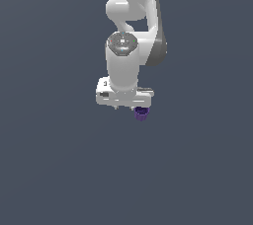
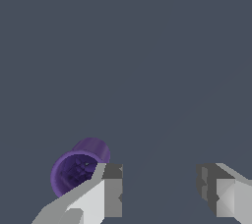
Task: Pick up the object and move it to a goal position.
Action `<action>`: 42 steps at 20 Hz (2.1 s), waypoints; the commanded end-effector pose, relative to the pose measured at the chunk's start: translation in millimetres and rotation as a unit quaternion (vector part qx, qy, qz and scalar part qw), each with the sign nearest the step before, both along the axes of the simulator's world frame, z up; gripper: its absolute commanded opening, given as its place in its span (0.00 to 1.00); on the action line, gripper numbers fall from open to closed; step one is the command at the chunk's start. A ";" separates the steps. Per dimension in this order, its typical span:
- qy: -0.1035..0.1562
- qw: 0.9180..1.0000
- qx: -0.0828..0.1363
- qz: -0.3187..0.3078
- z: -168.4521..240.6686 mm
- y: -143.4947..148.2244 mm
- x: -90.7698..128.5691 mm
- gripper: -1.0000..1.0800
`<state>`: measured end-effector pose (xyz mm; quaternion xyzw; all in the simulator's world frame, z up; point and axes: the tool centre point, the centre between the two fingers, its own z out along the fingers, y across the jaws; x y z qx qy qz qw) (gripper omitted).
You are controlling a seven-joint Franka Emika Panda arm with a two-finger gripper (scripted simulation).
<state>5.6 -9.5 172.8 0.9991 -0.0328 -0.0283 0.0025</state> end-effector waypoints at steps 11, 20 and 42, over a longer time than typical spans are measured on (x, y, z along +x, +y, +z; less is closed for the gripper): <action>0.103 0.994 0.012 -0.036 -29.1 30.0 6.5 0.62; 0.192 0.979 0.016 -0.062 -50.7 57.5 3.2 0.62; 0.381 0.919 0.003 -0.097 -82.1 113.7 -28.9 0.62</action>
